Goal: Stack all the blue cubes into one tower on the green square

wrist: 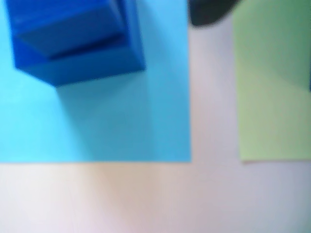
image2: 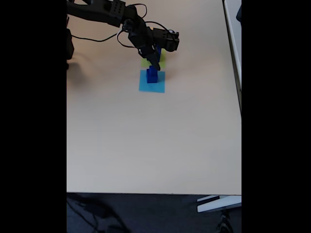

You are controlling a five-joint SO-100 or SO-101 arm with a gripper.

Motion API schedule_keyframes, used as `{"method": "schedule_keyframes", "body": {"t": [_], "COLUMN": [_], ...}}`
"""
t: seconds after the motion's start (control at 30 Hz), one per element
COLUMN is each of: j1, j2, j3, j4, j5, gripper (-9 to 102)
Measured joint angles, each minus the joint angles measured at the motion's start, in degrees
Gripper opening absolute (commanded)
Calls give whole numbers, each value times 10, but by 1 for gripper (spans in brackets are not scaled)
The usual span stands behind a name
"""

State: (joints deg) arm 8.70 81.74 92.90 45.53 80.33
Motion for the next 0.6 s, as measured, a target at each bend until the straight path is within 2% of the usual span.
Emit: {"method": "schedule_keyframes", "body": {"t": [0.6], "j1": [23], "j2": [2], "j3": [25], "j4": [-11], "j5": [-31], "gripper": [21]}}
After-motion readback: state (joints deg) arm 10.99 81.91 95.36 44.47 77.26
